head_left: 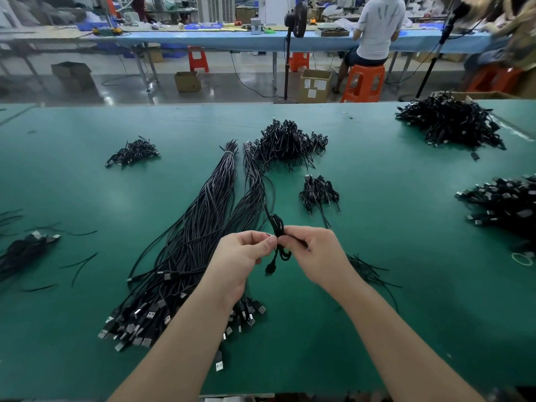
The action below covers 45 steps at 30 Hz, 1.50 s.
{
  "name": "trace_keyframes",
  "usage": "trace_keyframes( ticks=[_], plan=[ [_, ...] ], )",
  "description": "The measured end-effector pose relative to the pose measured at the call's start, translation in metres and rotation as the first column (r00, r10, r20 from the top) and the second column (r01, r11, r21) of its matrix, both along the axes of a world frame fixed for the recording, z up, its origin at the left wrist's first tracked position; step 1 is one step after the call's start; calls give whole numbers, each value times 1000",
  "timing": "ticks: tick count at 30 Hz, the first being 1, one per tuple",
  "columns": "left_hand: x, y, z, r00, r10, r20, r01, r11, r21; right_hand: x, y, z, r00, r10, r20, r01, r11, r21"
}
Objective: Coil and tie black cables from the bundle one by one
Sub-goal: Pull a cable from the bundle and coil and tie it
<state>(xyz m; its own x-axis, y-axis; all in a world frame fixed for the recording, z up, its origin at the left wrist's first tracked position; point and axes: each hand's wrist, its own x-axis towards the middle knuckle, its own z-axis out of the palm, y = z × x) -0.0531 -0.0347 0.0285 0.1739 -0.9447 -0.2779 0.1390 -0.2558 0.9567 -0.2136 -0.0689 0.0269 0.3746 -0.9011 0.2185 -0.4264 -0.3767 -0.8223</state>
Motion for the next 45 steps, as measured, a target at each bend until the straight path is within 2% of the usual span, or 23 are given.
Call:
trace_keyframes(
  ticks=[2, 4, 7, 9, 10, 11, 12, 14, 16, 19, 22, 24, 27, 29, 30, 32, 34, 37, 41, 45],
  plan=[
    [0, 2, 1, 981, 27, 190, -8, 995, -100, -1, -4, 1, 992, -6, 124, -28, 961, 276],
    [0, 3, 0, 871, 80, 486, 51, 967, -250, -4, -7, 4, 972, -50, 231, -79, 853, 516],
    [1, 4, 1, 530, 259, 807, 300, 833, -464, -6, -10, 9, 956, -71, 285, -158, 692, 705],
    [4, 4, 0, 318, 379, 869, 491, 719, -493, -7, -13, 9, 951, -101, 291, -171, 613, 771],
    [5, 4, 0, 281, 406, 870, 537, 684, -493, -8, -14, 8, 948, -113, 297, -177, 587, 790],
    [5, 4, -1, 301, 400, 866, 538, 679, -500, -9, -14, 8, 942, -120, 315, -194, 570, 798],
    [4, 5, -1, 374, 359, 855, 491, 706, -511, -10, -14, 7, 931, -125, 344, -220, 559, 799],
    [3, 6, -2, 580, 249, 776, 342, 790, -509, -11, -14, 5, 904, -133, 406, -272, 553, 788],
    [3, 6, -4, 695, 187, 695, 255, 839, -481, -10, -13, 4, 896, -134, 423, -283, 561, 778],
    [3, 7, -2, 696, 169, 698, 271, 839, -473, -11, -15, 1, 918, -98, 385, -262, 579, 772],
    [5, 8, -1, 542, 201, 816, 427, 770, -473, -13, -16, 1, 942, -43, 333, -249, 575, 780],
    [6, 8, -2, 492, 193, 849, 487, 747, -452, -14, -15, 0, 952, -15, 305, -240, 582, 777],
    [8, 9, -5, 558, 157, 815, 414, 798, -437, -12, -12, -2, 961, -12, 277, -205, 643, 738],
    [8, 9, -7, 637, 114, 762, 297, 876, -379, -9, -10, -2, 984, 6, 179, -120, 768, 629],
    [7, 8, -7, 704, 67, 707, 227, 922, -314, -9, -9, -2, 995, 21, 96, -69, 842, 535],
    [5, 5, -6, 875, -28, 483, 112, 983, -145, -9, -8, -3, 999, 50, -6, -45, 929, 367],
    [6, 3, -4, 968, -71, 239, 72, 997, 4, -9, -7, -4, 993, 118, 5, -113, 943, 314],
    [9, 3, 0, 994, -87, 70, 81, 993, 91, -10, -5, -7, 982, 171, 83, -188, 932, 310],
    [10, 4, 4, 985, -118, 127, 111, 992, 57, -10, -4, -5, 957, 152, 245, -239, 894, 380],
    [8, 7, 5, 985, -94, 145, 100, 995, -30, -11, -2, -2, 910, 91, 404, -302, 812, 499]
  ],
)
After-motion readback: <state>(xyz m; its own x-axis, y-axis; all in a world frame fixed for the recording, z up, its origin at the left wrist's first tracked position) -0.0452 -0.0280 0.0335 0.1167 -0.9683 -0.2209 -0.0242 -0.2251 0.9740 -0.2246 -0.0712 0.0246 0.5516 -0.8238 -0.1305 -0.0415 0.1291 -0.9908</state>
